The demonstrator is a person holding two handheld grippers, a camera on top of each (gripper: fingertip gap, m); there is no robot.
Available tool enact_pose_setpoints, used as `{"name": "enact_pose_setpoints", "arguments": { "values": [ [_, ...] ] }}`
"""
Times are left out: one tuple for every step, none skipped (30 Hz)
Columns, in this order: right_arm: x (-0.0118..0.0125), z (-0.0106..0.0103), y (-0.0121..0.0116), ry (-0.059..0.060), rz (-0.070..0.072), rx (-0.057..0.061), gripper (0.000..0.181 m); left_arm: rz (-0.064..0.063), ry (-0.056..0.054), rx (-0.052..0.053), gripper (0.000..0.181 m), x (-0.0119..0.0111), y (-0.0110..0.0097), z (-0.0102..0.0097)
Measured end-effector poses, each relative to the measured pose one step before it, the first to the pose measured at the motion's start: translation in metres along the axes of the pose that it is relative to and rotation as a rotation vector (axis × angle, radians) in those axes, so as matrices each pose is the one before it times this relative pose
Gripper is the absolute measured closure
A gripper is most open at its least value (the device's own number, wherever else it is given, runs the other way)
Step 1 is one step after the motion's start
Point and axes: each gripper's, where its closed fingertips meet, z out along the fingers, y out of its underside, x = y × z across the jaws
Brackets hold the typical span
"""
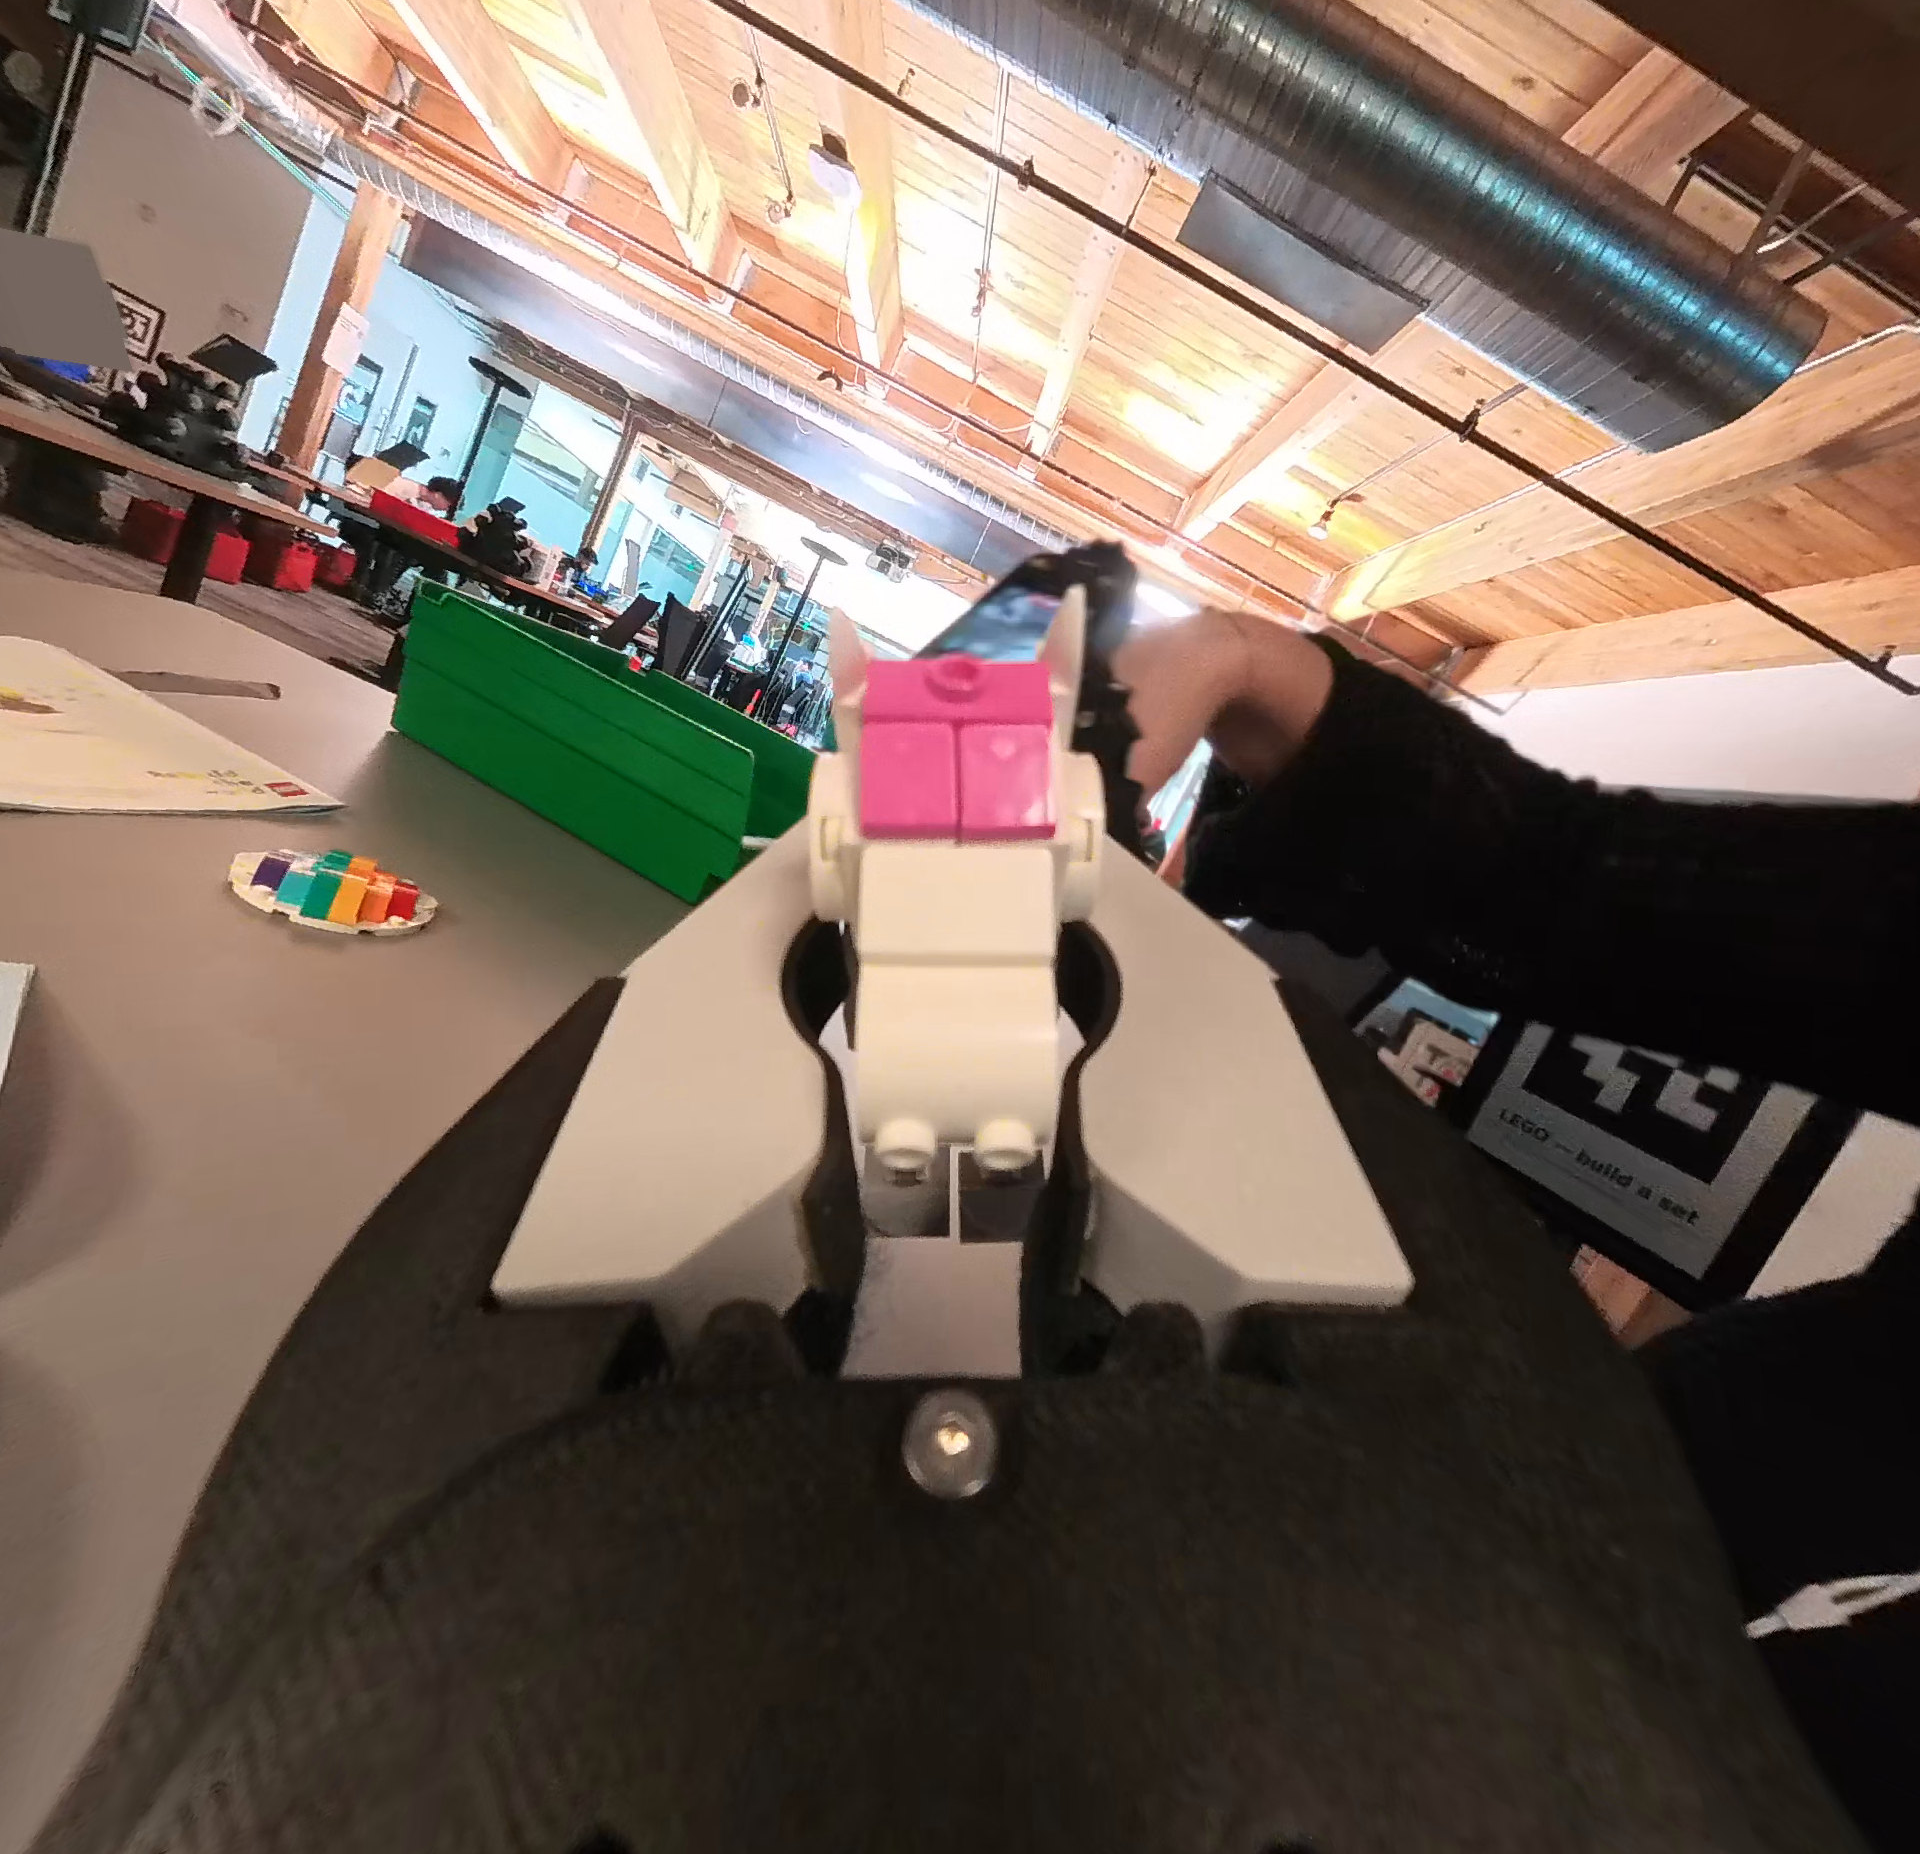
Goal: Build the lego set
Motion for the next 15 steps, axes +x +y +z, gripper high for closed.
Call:
{"name": "enact_pose_setpoints", "arguments": {
  "values": [
    [0.0022, 0.00256, 0.00264, -0.0348, 0.0053, -0.0655, 0.164, 0.006, 0.0026, -0.0056, 0.145, 0.00128, 0.0009, 0.00072],
    [0.00376, 0.00236, 0.00217, -0.0228, 0.0078, -0.0574, 0.164, 0.0066, 0.0027, -0.005, 0.145, 0.00132, 0.0008, 0.0007],
    [0.00327, 0.00213, 0.00148, -0.0228, 0.0103, -0.0468, 0.164, 0.0066, 0.0014, -0.0044, 0.145, 0.00103, 0.00054, 0.0005],
    [0.00173, 0.00198, 0.00082, -0.0287, 0.0102, -0.0358, 0.164, 0.0049, 0.0013, -0.0034, 0.145, 0.00088, 0.00054, 0.00034],
    [0.00014, 0.00184, 0.00053, -0.0346, 0.003, -0.0284, 0.163, 0.0026, 0.0029, -0.0014, 0.145, 0.00098, 0.00016, 0.00035],
    [0.00041, 0.00162, 0.00032, -0.0284, -0.0013, -0.022, 0.163, 0.0034, 0.01, 0.0068, 0.145, 0.00241, -0.00108, -0.00016],
    [0.00141, 0.0015, -0.00014, -0.0164, 0.0046, -0.0163, 0.163, 0.0076, 0.0202, 0.0226, 0.146, 0.00495, -0.00357, -0.0004],
    [0.00122, 0.00156, -0.00082, -0.0125, 0.0091, -0.0113, 0.163, 0.0052, 0.0209, 0.0197, 0.146, 0.0054, -0.00372, -0.00023],
    [0.00018, 0.00136, -0.00106, -0.0137, 0.007, -0.0076, 0.163, 0.0111, 0.0134, 0.0046, 0.146, 0.00404, -0.00163, 0.00024],
    [-0.00051, 0.00119, -0.0008, -0.0125, 0.005, -0.0047, 0.163, 0.019, 0.0033, -0.0043, 0.146, 0.00226, -0.00005, 0.00046],
    [0.00026, 0.0006, -0.00097, -0.0042, 0.0049, 0.0002, 0.162, 0.0192, -0.0015, -0.0053, 0.146, 0.00122, 0.0005, 0.00045],
    [0.0012, 0.00016, -0.00149, 0.0032, 0.0033, 0.0049, 0.162, 0.0097, 0.0006, -0.0043, 0.146, 0.00088, 0.00077, 0.00056],
    [0.00159, -0.00026, -0.00191, 0.0086, -0.0041, 0.0104, 0.162, -0.0005, 0.0032, -0.0023, 0.146, 0.00078, 0.00084, 0.00041],
    [0.00194, -0.00065, -0.00212, 0.0121, -0.0109, 0.0162, 0.163, -0.006, 0.0023, -0.0015, 0.146, 0.00024, 0.00105, 0.00032],
    [0.00195, -0.00115, -0.0026, 0.0126, -0.009, 0.022, 0.161, -0.0067, 0.0007, -0.0011, 0.146, -0.00019, 0.00084, 0.00023]
  ]
}}
